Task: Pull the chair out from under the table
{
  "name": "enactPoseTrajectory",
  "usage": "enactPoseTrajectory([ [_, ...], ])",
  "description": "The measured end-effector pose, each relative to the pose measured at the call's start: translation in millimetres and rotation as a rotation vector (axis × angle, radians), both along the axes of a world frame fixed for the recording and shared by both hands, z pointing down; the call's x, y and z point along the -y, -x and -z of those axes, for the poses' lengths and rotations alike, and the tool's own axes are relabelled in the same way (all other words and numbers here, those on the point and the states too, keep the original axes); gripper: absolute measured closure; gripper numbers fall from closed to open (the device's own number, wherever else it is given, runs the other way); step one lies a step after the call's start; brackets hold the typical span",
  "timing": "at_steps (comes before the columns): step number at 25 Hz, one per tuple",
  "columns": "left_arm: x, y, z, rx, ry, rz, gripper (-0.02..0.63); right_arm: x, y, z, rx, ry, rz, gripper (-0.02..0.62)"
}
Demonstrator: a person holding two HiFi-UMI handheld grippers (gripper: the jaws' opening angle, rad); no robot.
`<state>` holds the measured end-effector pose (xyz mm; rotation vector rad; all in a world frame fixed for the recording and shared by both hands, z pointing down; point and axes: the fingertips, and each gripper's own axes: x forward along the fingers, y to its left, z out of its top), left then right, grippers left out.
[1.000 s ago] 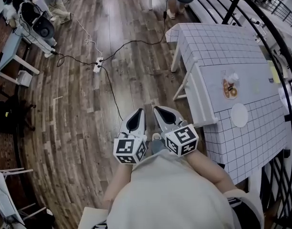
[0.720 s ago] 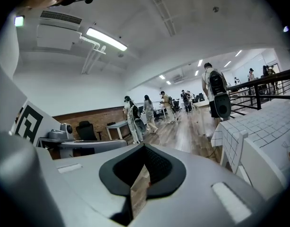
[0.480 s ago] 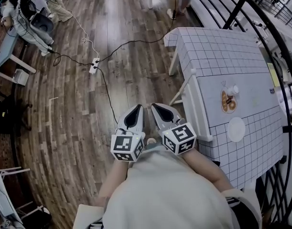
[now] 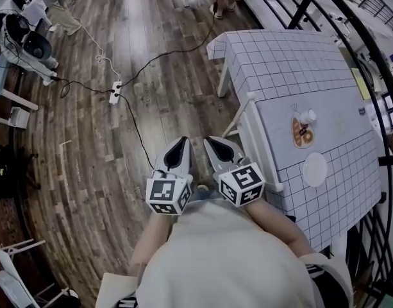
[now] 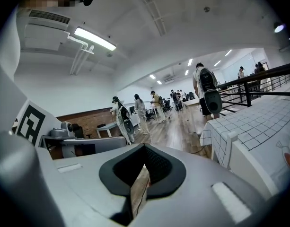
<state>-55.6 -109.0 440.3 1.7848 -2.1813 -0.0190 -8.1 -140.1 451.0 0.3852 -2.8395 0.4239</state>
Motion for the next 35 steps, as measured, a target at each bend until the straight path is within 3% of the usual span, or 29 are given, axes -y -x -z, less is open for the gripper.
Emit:
enactPoseTrajectory([
  [11,58,23,-3,0.006,0.011,-0.176,0.595,50,15,-5,-0.015,0.005,-0.176,0.598],
  [23,140,47,-5,0.019,0.035,-0.488,0.595,115,32,-3,-0.015,0.022,-0.494,0.598],
  [35,186,20,-4,0.039,0.032,-0.830,0.595,147,15,-1,-0.007,0.008,-0.814,0.598],
])
